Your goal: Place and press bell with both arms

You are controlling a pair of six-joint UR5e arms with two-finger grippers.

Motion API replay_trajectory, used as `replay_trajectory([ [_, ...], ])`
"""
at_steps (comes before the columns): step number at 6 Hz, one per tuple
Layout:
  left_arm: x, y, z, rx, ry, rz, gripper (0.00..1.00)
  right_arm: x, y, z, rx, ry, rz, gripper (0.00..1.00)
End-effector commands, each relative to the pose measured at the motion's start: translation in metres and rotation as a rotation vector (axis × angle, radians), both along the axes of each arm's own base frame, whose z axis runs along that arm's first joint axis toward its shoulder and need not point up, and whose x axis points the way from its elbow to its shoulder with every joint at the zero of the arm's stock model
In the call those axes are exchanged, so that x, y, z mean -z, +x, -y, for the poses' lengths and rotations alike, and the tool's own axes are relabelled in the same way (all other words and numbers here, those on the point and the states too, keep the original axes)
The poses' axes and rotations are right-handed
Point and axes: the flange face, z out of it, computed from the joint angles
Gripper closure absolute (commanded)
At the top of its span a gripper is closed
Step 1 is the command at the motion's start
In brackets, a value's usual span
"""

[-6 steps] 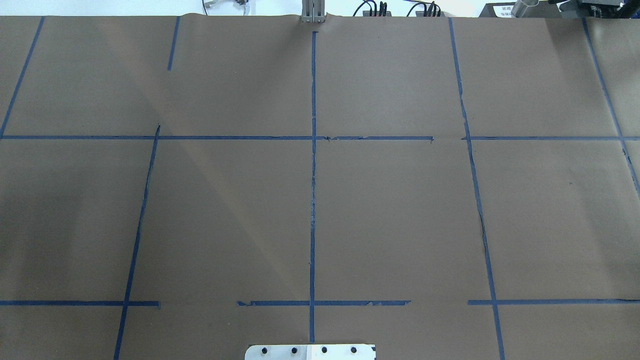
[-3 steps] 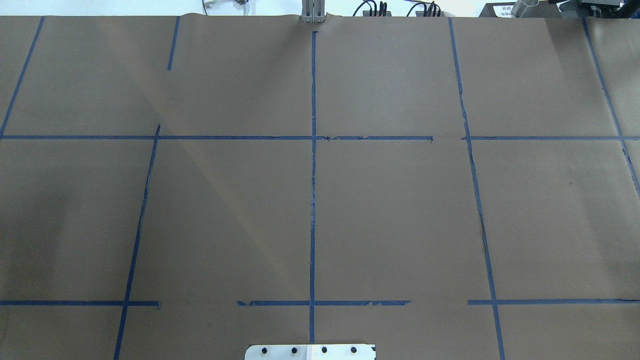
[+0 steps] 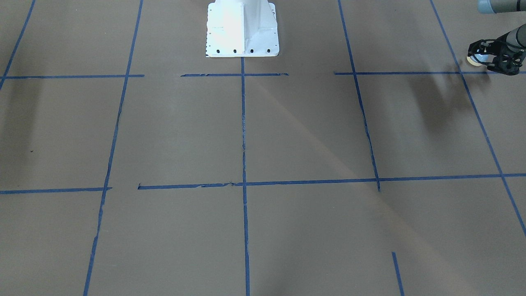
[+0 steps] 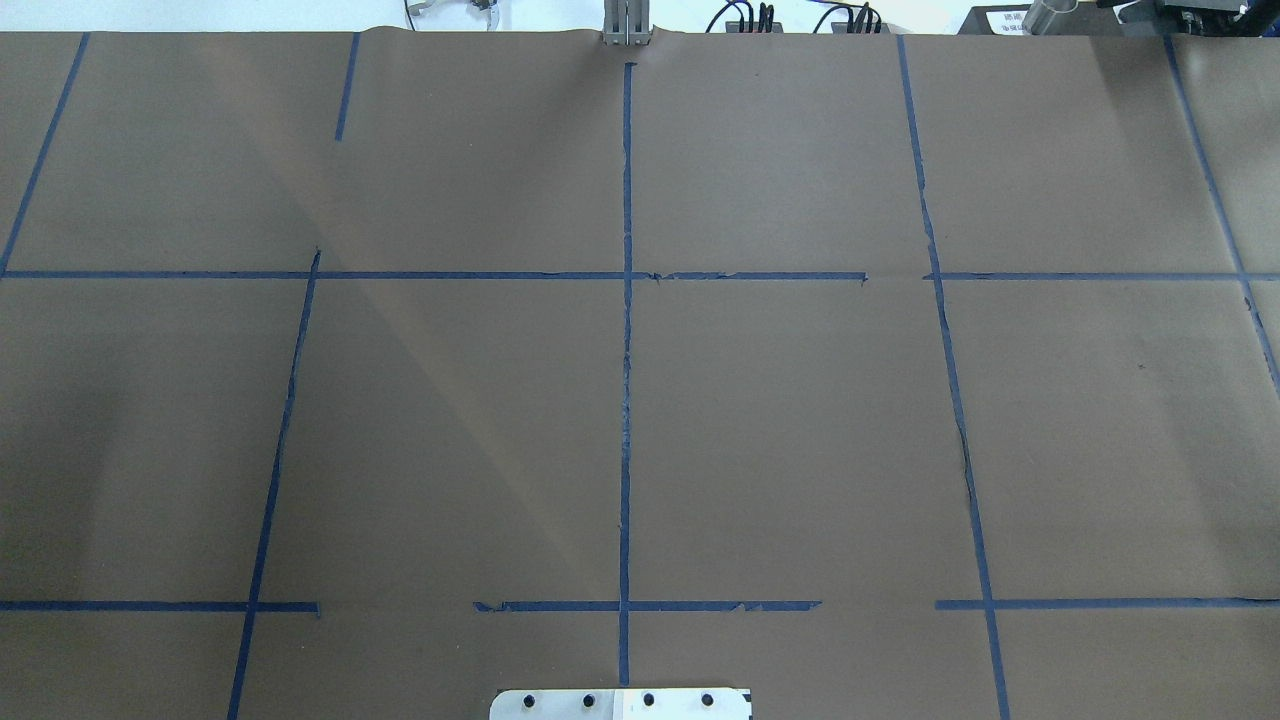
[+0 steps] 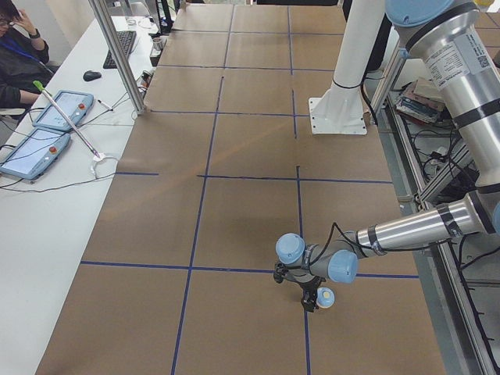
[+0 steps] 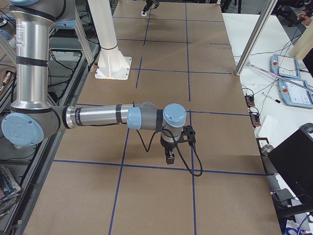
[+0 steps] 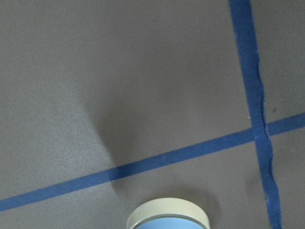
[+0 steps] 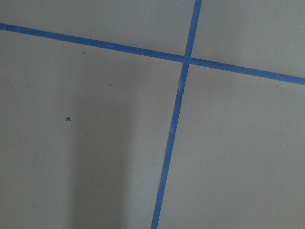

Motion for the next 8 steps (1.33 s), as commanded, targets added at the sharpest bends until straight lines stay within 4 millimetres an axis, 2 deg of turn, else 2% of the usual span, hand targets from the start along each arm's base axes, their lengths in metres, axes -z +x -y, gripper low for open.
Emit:
replay_trajectory([
  [1,-0.0039,0.0027,-0.0032,-0.017,-0.008,0.006,0.0,-0.0002,0.0,-0.0003,0.0,0.0,0.0,0.0],
  [4,-0.0038,0.0073,-0.0049,-0.034,-0.01,0.006,0.0,0.0007,0.0,-0.0001,0.0,0.003,0.0,0.0],
  [5,-0.0028,0.0081,-0.0043,-0.036,-0.002,0.0,0.04,0.0007,0.0,-0.0001,0.0,0.003,0.0,0.0],
  [6,-0.0012,0.0089,-0.0039,-0.036,0.017,-0.014,0.28,0.0014,0.0,0.0006,0.0,0.004,0.0,0.0],
  [7,-0.0011,0.0089,-0.0039,-0.036,0.018,-0.014,0.59,0.0028,0.0008,0.0006,-0.001,0.007,-0.001,0.0],
  [8,0.002,0.0103,-0.002,-0.037,0.044,-0.033,0.79,0.0036,0.0,0.0007,-0.001,0.008,0.0,0.0],
])
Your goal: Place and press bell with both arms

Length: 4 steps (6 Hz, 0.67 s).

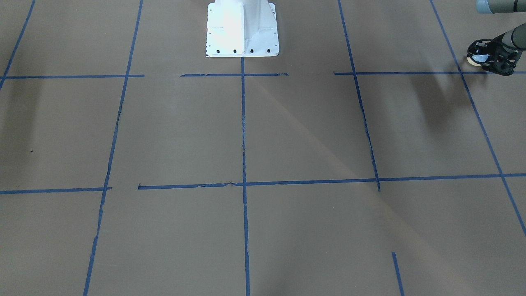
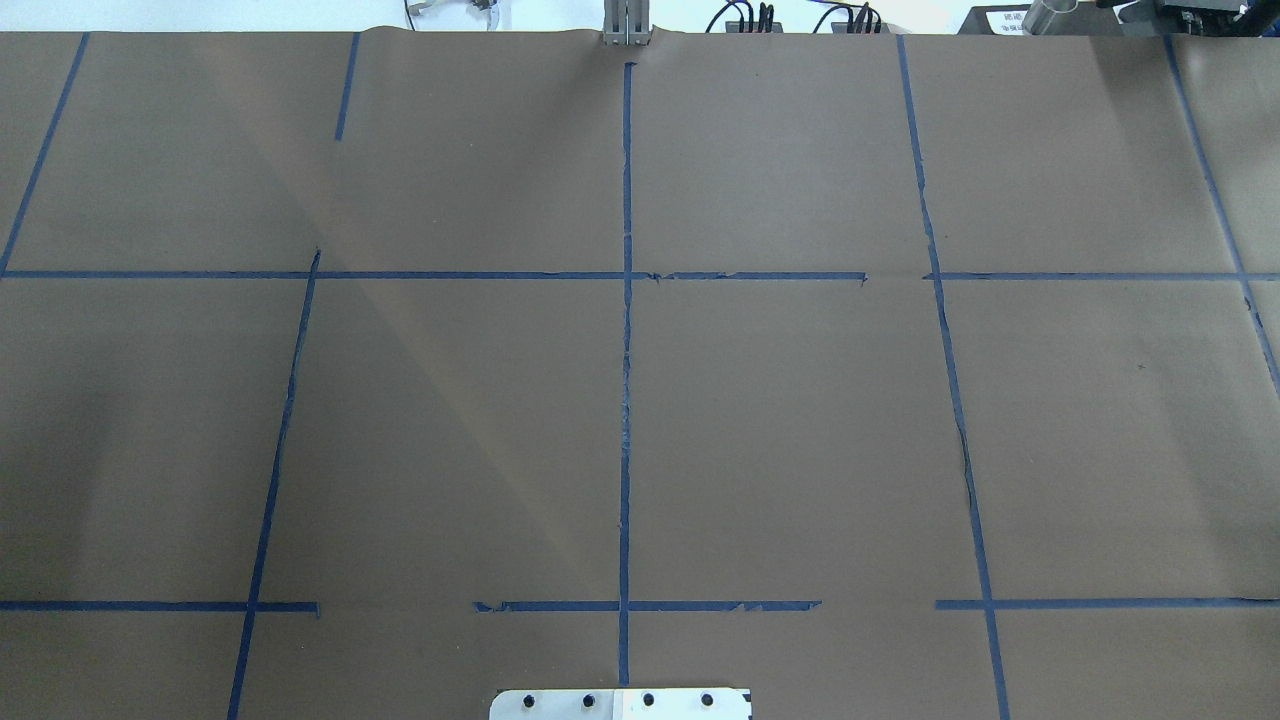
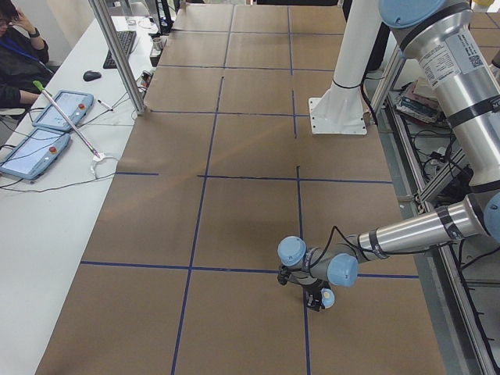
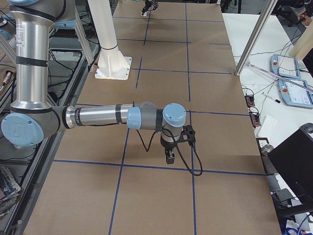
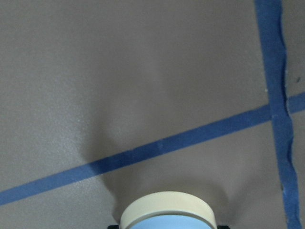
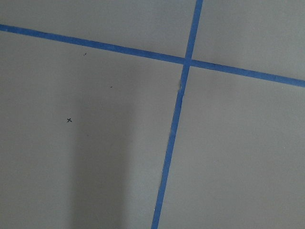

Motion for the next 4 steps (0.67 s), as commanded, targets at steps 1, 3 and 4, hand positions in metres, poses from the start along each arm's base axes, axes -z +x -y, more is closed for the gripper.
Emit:
replay_trajectory([
  [1,0.013,0.003,0.007,0.01,0.067,-0.049,0.92,0.002,0.0,0.0,0.0,0.001,-0.001,0.0],
  [3,0.075,-0.009,0.049,0.137,0.18,-0.116,0.94,0.002,0.0,0.001,0.0,0.004,0.001,0.0],
  [4,0.108,-0.021,0.07,0.248,0.21,-0.133,0.96,0.002,0.0,0.001,0.0,0.003,0.001,0.0],
])
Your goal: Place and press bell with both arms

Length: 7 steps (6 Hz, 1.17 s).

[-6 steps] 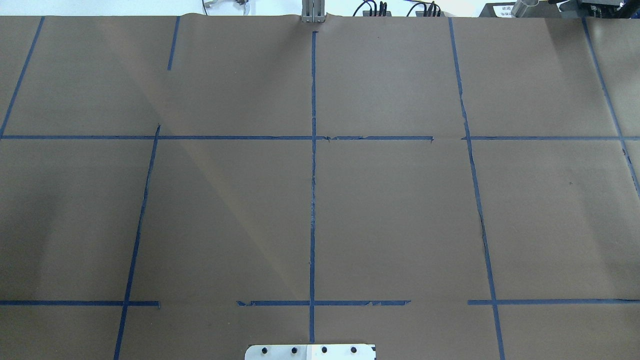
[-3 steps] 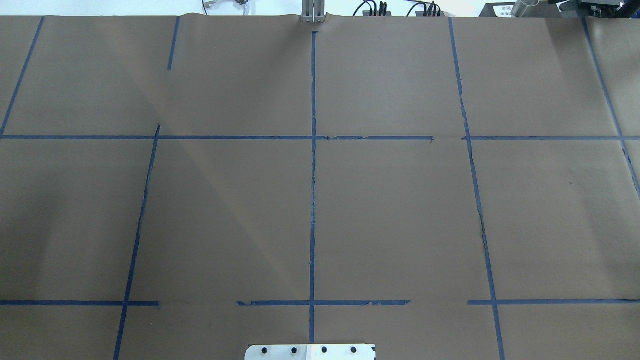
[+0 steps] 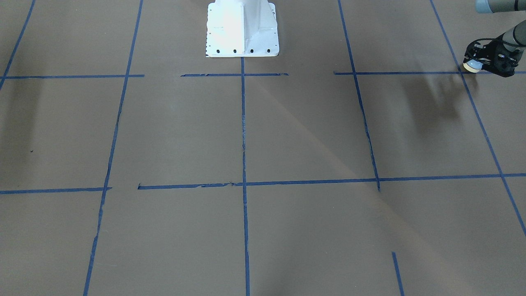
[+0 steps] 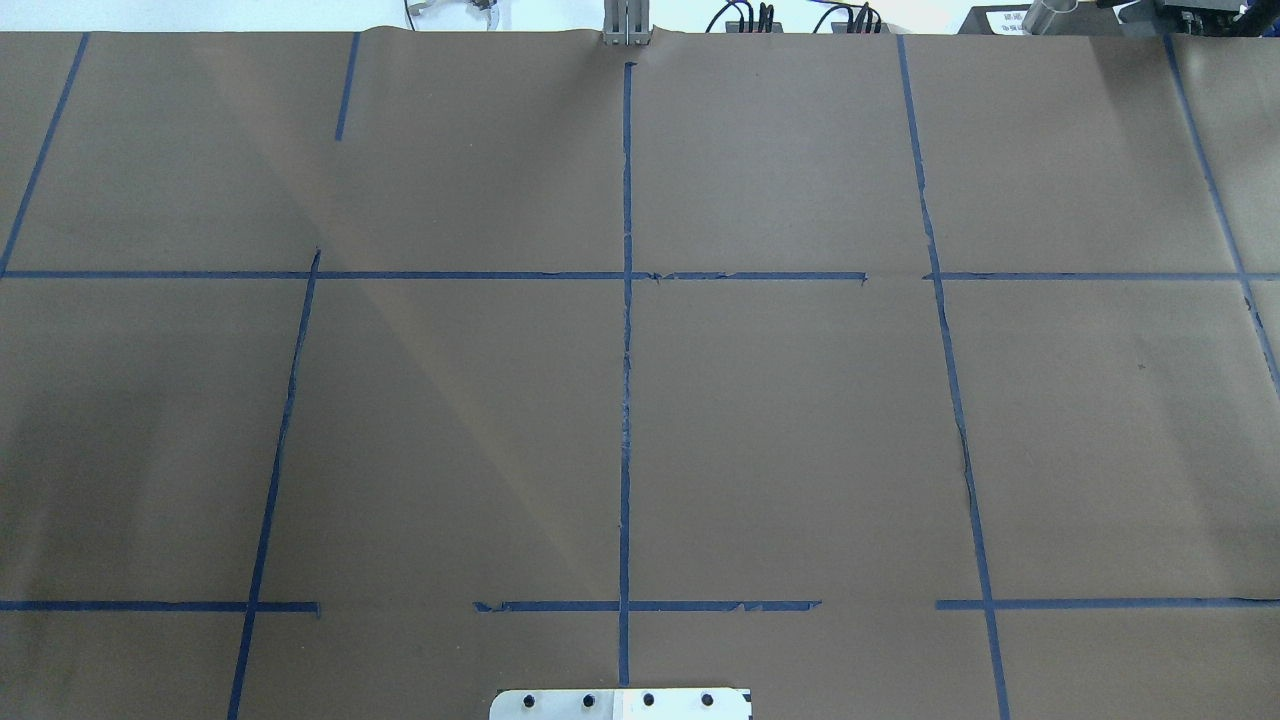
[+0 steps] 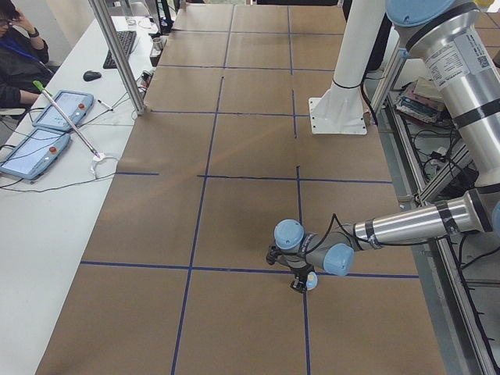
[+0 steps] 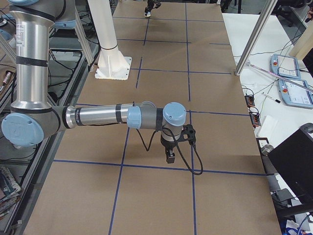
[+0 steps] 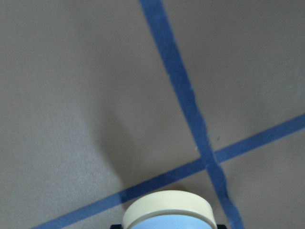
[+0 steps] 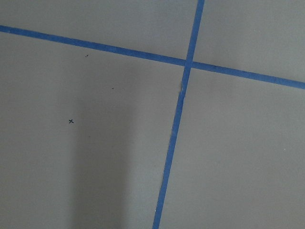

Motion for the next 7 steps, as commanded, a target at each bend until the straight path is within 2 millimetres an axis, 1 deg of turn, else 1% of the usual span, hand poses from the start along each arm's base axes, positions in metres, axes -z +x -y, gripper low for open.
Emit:
replay_trajectory([
  [1,0.069,-0.004,0.045,0.193,0.031,-0.049,0.98,0.0,0.0,0.0,-0.002,-0.003,0.0,0.0],
  [3,0.127,0.025,0.107,0.311,0.033,-0.107,0.98,-0.001,0.0,0.0,-0.002,-0.005,0.0,0.0],
  [4,0.16,0.045,0.143,0.371,0.022,-0.144,0.98,-0.002,0.0,-0.001,-0.002,-0.008,0.0,0.0],
  [5,0.197,0.071,0.179,0.394,0.004,-0.164,0.98,-0.004,0.0,-0.001,-0.003,-0.012,0.0,0.0],
  [6,0.242,0.105,0.213,0.369,-0.015,-0.154,0.98,-0.003,0.0,-0.001,-0.009,-0.016,0.001,0.0],
  [7,0.302,0.148,0.245,0.333,-0.036,-0.14,0.99,-0.003,0.0,-0.001,-0.009,-0.016,0.001,0.0],
])
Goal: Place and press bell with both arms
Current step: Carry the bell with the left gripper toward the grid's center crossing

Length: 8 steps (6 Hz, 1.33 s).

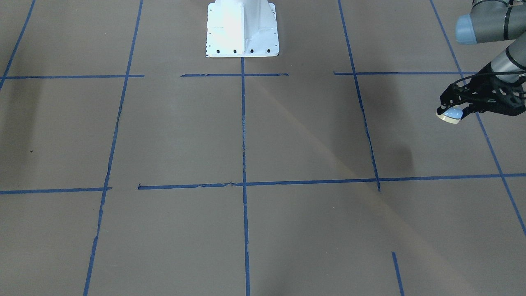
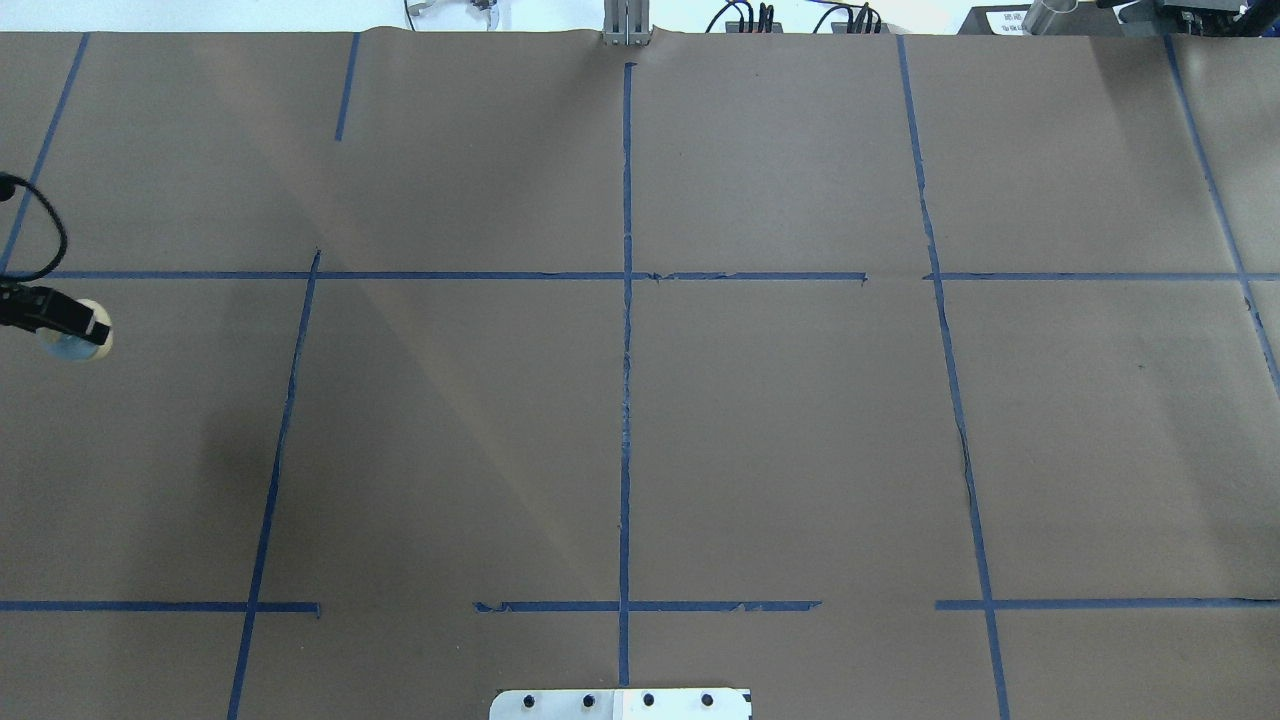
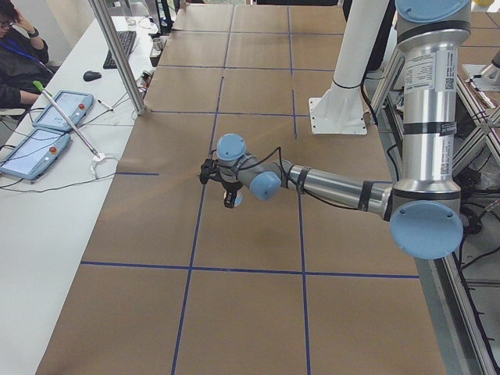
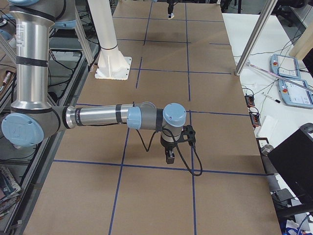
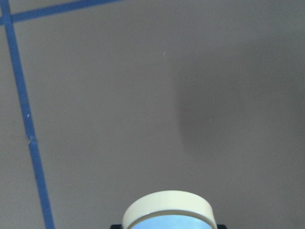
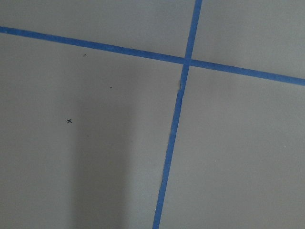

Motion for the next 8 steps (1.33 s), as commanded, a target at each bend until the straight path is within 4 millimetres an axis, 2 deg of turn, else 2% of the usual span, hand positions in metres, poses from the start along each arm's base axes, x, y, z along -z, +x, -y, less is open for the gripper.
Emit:
replay_trajectory([
  [1,0.128,0.108,0.041,-0.045,-0.107,0.013,0.99,0.0,0.0,0.0,-0.006,-0.006,0.0,0.0],
  [2,0.18,0.175,0.043,-0.02,-0.164,0.041,0.99,0.0,0.0,0.001,-0.012,-0.012,0.0,0.0],
  [3,0.225,0.25,0.045,0.028,-0.252,0.043,1.0,0.0,0.0,0.001,-0.015,-0.014,0.0,0.0],
  [4,0.285,0.313,0.07,0.099,-0.289,0.043,1.0,0.0,0.0,0.001,-0.019,-0.018,0.0,0.0],
  [5,0.315,0.377,0.073,0.184,-0.279,0.062,1.0,-0.001,0.0,0.001,-0.019,-0.02,-0.001,0.0],
  [6,0.333,0.42,0.089,0.222,-0.3,0.049,1.0,-0.002,0.0,0.002,-0.018,-0.02,-0.002,0.0],
  [7,0.325,0.446,0.089,0.226,-0.274,0.048,1.0,-0.002,0.0,0.002,-0.018,-0.02,-0.002,0.0],
  [8,0.323,0.458,0.079,0.223,-0.259,0.055,0.99,-0.002,0.0,0.002,-0.019,-0.021,-0.002,0.0],
])
